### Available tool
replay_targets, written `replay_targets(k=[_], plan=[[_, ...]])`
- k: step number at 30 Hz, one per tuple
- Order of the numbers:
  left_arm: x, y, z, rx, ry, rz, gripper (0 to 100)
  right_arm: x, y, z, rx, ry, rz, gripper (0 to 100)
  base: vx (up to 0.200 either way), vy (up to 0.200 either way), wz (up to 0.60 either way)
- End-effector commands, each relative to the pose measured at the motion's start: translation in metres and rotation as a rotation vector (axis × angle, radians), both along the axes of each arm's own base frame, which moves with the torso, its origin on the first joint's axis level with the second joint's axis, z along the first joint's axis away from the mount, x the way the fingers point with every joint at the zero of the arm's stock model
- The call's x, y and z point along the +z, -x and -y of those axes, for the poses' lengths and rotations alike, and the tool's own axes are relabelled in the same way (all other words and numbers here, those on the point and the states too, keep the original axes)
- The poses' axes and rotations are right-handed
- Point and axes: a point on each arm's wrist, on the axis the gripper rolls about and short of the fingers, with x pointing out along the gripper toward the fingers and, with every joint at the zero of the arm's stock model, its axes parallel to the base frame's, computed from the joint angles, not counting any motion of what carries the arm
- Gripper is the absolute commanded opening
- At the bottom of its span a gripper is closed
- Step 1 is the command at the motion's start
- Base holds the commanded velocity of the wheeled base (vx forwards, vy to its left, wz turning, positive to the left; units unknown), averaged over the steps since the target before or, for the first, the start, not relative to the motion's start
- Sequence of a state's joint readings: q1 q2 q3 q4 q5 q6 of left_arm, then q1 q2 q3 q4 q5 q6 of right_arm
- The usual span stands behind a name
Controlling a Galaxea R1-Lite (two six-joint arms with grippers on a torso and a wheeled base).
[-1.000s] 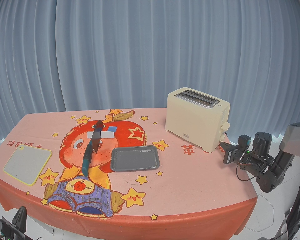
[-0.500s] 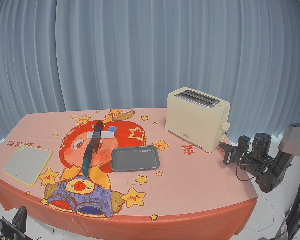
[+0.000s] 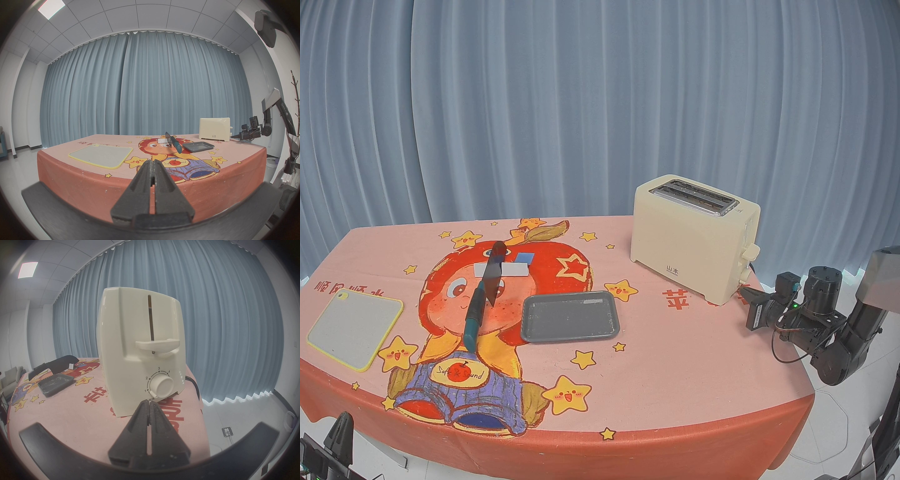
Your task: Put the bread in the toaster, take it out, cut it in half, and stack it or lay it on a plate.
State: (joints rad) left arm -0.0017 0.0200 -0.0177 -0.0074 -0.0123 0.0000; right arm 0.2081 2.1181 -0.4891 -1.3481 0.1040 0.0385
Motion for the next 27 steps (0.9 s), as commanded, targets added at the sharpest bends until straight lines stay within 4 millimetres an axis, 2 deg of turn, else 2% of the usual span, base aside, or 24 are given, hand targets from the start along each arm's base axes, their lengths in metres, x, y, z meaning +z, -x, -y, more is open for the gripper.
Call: replay_targets(k=[1,8,20,27], plan=[[-0.005,-0.001,0.0,0.0,0.0,-0.017,0,0.003,0.002,-0.003,0.01,-0.003,0.006,0,0.0,0.0,0.0],[-0.005,-0.001,0.0,0.0,0.0,-0.017,0,0.014,0.004,-0.005,0.018,-0.012,0.043,0,0.0,0.0,0.0],[-0.005,-0.001,0.0,0.0,0.0,-0.017,0,0.013,-0.001,-0.002,0.005,-0.013,0.047,0,0.0,0.0,0.0],[-0.005,-0.001,0.0,0.0,0.0,-0.017,0,0.006,-0.004,0.001,-0.006,-0.008,0.026,0,0.0,0.0,0.0]])
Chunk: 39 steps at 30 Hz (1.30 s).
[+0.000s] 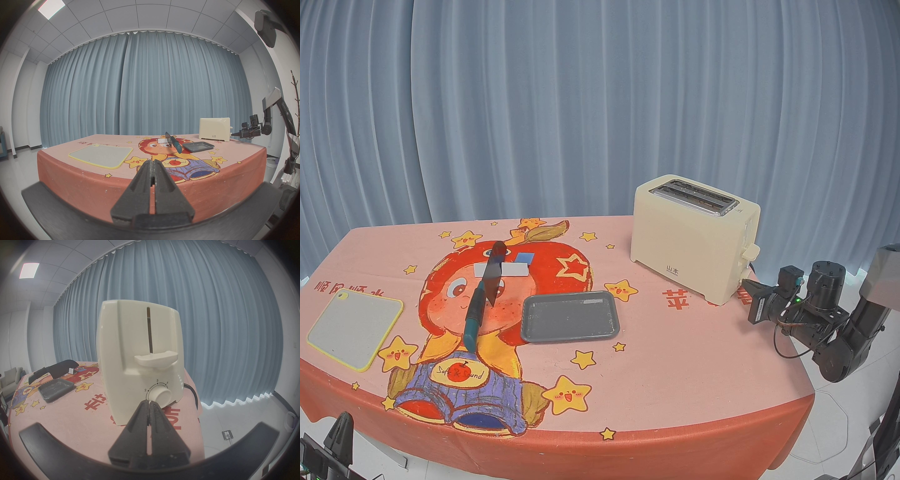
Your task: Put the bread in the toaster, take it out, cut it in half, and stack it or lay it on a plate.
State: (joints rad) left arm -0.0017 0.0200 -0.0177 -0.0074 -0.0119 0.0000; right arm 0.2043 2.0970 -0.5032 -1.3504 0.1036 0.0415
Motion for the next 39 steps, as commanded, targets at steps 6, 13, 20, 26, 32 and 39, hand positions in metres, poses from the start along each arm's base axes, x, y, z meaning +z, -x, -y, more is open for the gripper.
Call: replay_targets(k=[6,13,20,26,32,39], plan=[[-0.0049,-0.0013,0.0,0.0,0.0,-0.017,0,-0.0056,-0.0006,-0.0001,0.0,0.003,-0.017,0,0.0,0.0,0.0],[-0.0049,-0.0013,0.0,0.0,0.0,-0.017,0,-0.009,-0.0024,0.0021,-0.007,0.005,-0.026,0,0.0,0.0,0.0],[-0.0049,-0.0013,0.0,0.0,0.0,-0.017,0,-0.0095,-0.0017,0.0017,-0.005,0.007,-0.029,0,0.0,0.0,0.0],[-0.0049,-0.0013,0.0,0.0,0.0,-0.017,0,-0.0078,0.0018,-0.0011,0.005,0.007,-0.029,0,0.0,0.0,0.0],[-0.0049,-0.0013,0.0,0.0,0.0,-0.017,0,-0.0074,0.0013,-0.0007,0.004,0.007,-0.026,0,0.0,0.0,0.0],[-0.0049,-0.0013,0.0,0.0,0.0,-0.017,0,-0.0026,0.0054,-0.0023,0.016,0.02,-0.011,0,0.0,0.0,0.0]])
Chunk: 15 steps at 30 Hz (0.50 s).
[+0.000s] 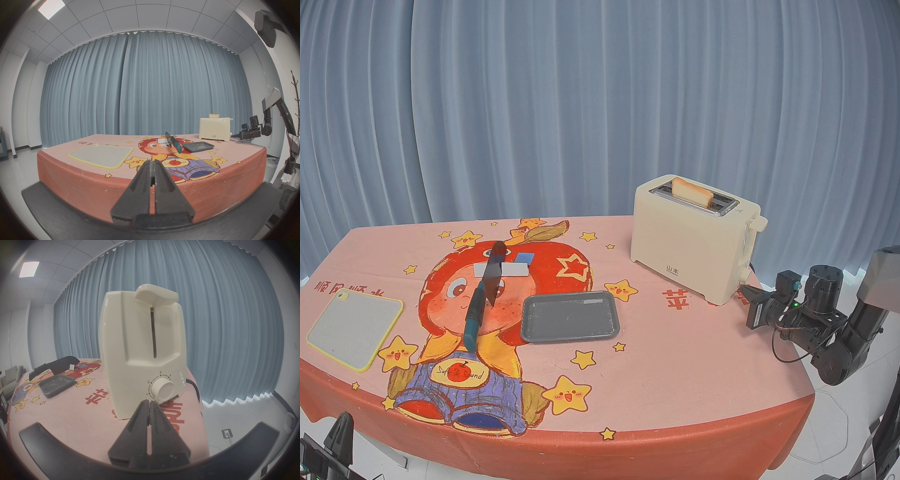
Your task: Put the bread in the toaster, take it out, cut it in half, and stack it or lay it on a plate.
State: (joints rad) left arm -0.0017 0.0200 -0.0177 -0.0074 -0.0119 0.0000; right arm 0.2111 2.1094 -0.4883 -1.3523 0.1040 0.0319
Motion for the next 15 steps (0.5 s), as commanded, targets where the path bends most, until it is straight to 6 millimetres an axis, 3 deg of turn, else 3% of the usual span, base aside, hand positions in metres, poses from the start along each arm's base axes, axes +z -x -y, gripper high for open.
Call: replay_targets(k=[1,5,15], plan=[[-0.005,-0.001,0.0,0.0,0.0,-0.017,0,0.007,0.003,-0.001,0.01,0.008,0.022,0,0.0,0.0,0.0],[-0.005,-0.001,0.0,0.0,0.0,-0.017,0,0.018,0.01,-0.003,0.021,0.003,0.05,0,0.0,0.0,0.0],[-0.005,-0.001,0.0,0.0,0.0,-0.017,0,0.07,0.04,-0.011,0.07,-0.03,0.192,0,0.0,0.0,0.0]])
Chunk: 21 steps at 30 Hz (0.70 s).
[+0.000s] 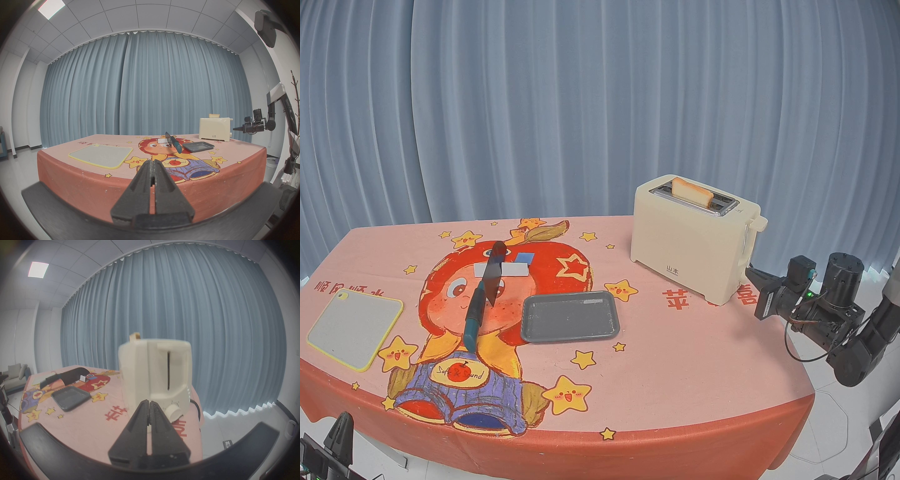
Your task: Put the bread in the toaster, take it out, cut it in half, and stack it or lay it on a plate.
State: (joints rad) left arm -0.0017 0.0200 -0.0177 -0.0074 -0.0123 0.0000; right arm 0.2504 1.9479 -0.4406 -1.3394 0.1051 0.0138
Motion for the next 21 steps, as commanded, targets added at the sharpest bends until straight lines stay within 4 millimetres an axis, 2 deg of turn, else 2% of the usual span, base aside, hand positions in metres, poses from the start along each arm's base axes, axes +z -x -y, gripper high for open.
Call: replay_targets(k=[1,9,16,17,21], plan=[[-0.005,-0.001,0.0,0.0,0.0,-0.017,0,0.035,0.019,-0.003,0.028,-0.028,0.103,0,0.0,0.0,0.0],[-0.005,-0.001,0.0,0.0,0.0,-0.017,0,0.064,0.036,0.002,0.029,-0.041,0.145,0,0.0,0.0,0.0],[-0.005,-0.001,0.0,0.0,0.0,-0.017,0,0.069,0.045,0.0,0.045,-0.041,0.145,0,0.0,0.0,0.0],[-0.005,-0.001,0.0,0.0,0.0,-0.017,0,0.069,0.045,0.0,0.045,-0.04,0.144,100,0.0,0.0,0.0],[-0.005,-0.001,0.0,0.0,0.0,-0.017,0,0.068,0.047,-0.001,0.051,-0.04,0.141,100,0.0,0.0,0.0]])
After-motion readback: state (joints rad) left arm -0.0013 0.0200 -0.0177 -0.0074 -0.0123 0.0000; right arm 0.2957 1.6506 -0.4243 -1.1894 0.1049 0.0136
